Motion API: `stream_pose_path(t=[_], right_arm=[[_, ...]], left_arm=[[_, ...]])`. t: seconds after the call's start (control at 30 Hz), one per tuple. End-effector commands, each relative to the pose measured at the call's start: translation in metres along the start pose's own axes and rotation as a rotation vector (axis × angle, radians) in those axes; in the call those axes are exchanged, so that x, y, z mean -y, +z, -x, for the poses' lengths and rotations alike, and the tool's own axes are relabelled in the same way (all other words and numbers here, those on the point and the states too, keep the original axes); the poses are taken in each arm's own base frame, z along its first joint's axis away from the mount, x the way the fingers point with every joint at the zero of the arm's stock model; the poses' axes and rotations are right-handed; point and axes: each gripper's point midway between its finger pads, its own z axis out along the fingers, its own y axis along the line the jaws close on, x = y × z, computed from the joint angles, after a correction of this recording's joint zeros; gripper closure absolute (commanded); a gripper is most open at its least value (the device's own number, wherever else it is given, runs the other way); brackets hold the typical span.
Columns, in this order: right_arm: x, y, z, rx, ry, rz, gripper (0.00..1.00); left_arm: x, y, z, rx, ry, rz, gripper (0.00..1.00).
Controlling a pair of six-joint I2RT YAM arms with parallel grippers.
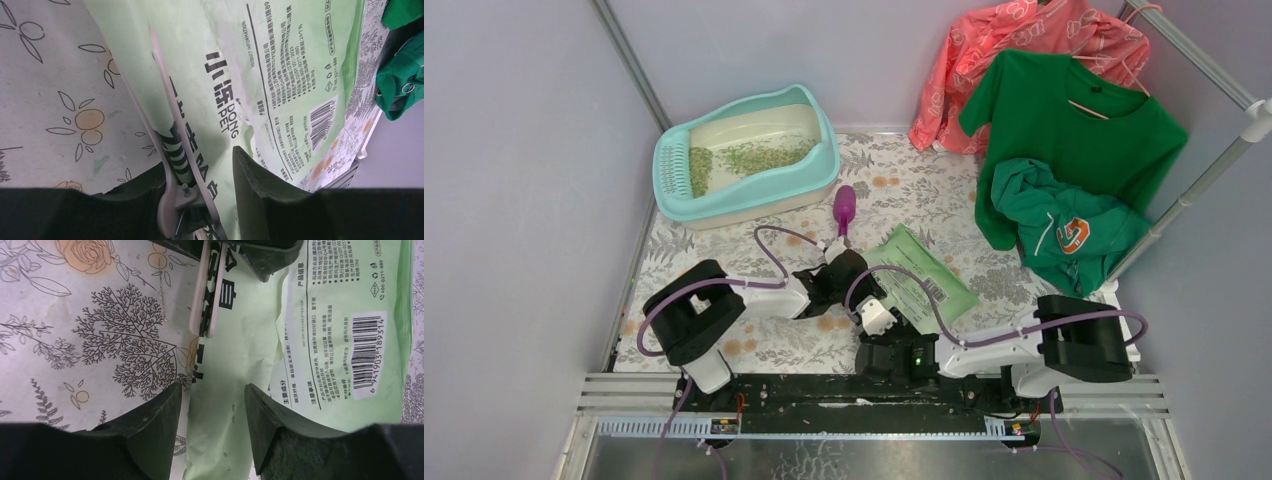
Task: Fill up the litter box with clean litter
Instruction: Pick up the cat litter bag at the center of the board.
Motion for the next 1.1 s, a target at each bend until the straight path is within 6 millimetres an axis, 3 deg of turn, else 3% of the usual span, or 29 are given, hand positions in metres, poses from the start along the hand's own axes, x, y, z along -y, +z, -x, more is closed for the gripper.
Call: stream_pose_path(t=[0.0,0.13,0.23,0.33,0.47,0.57,0.7,0.8,0.93,1.07], right_arm=[[0.001,0.004,0.016,0.053,0.060,-0.085,0.42],[0.011,0.009,0.007,0.000,0.022,-0.193,0.46],[0.022,0.010,-0.001,-0.034,0.006,-0.303,0.57],[0.028,0.006,0.004,-0.029,0.030,-0.359,0.75],[0.034,-0.010,0.026,0.020,0.113,-0.293,0.85],[0.043,-0.032,0.045,0.076,0.203,-0.186,0.95],[0.062,-0.061,0.081,0.135,0.359,0.025,1.00],[0.095,-0.068,0.102,0.154,0.446,0.108,1.00],[0.130,-0.072,0.124,0.154,0.411,0.087,1.00],[0.144,-0.075,0.156,0.186,0.383,0.067,1.00]], left_arm=[[0.011,-0.002,0.006,0.002,0.027,-0.023,0.54],[0.016,-0.006,0.008,0.007,0.026,-0.035,0.54],[0.017,-0.007,0.010,0.010,0.027,-0.038,0.54],[0.016,-0.011,0.014,0.017,0.022,-0.043,0.54],[0.021,-0.031,0.027,0.034,0.019,-0.089,0.53],[0.041,-0.069,0.047,0.088,0.057,-0.169,0.51],[0.067,-0.131,0.075,0.194,0.119,-0.227,0.48],[0.075,-0.165,0.090,0.246,0.114,-0.276,0.47],[0.069,-0.181,0.097,0.282,0.096,-0.286,0.46],[0.060,-0.187,0.101,0.305,0.094,-0.264,0.47]])
